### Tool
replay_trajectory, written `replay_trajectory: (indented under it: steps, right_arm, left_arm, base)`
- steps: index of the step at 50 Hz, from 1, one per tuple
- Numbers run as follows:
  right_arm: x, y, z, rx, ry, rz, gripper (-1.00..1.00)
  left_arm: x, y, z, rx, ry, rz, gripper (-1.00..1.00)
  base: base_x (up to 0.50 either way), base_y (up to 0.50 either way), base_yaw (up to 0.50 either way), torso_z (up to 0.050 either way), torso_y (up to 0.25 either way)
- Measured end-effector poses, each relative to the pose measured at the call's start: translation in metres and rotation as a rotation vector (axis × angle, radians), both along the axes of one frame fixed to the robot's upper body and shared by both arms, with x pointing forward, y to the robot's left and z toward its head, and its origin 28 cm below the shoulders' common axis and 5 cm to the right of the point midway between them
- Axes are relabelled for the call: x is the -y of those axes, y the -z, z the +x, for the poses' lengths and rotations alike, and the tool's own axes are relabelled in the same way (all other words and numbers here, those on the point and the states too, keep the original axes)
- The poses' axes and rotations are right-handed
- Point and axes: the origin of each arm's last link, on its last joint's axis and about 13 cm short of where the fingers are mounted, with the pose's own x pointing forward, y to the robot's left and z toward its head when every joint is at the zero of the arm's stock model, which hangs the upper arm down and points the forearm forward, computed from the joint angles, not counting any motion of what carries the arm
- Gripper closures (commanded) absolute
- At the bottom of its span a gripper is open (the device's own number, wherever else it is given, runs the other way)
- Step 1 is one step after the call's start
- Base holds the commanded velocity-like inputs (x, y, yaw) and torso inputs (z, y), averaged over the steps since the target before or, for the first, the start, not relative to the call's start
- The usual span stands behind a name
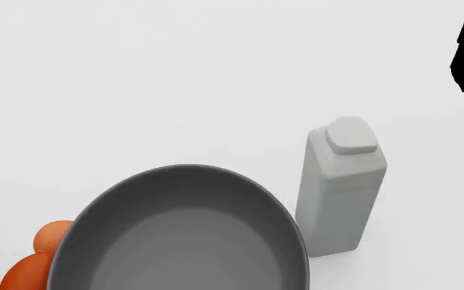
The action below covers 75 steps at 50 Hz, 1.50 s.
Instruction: Place the eggs and milk next to the bowl.
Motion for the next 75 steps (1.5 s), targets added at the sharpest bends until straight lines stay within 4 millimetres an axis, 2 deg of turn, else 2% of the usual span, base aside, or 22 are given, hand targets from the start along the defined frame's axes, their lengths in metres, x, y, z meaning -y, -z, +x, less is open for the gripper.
replay_trajectory:
  steps: [18, 34, 50, 75]
  right_arm:
    - [0.019, -0.013, -0.036, 0.106, 0.079, 0.037, -1.00]
    - [0.028, -0.005, -0.062, 0.151, 0.136, 0.063, -1.00]
    - [0.036, 0.015, -0.082, 0.143, 0.204, 0.080, -1.00]
    - [0.075, 0.057, -0.106, 0.097, 0.420, 0.168, -1.00]
  left_arm:
    - [0.002, -0.027, -0.024, 0.118, 0.036, -0.003, -1.00]
    - [0.006, -0.040, -0.056, 0.195, 0.062, 0.002, -1.00]
    - [0.000, -0.035, -0.078, 0.207, 0.023, 0.003, -1.00]
    - [-0.028, -0.013, -0.092, 0.162, -0.156, -0.041, -1.00]
  base:
    - [0.00, 0.00, 0.00, 0.000, 0.000]
    - [0.00, 0.00, 0.00, 0.000, 0.000]
    - [0.00, 0.00, 0.00, 0.000, 0.000]
    - [0.00, 0.00, 0.00, 0.000, 0.000]
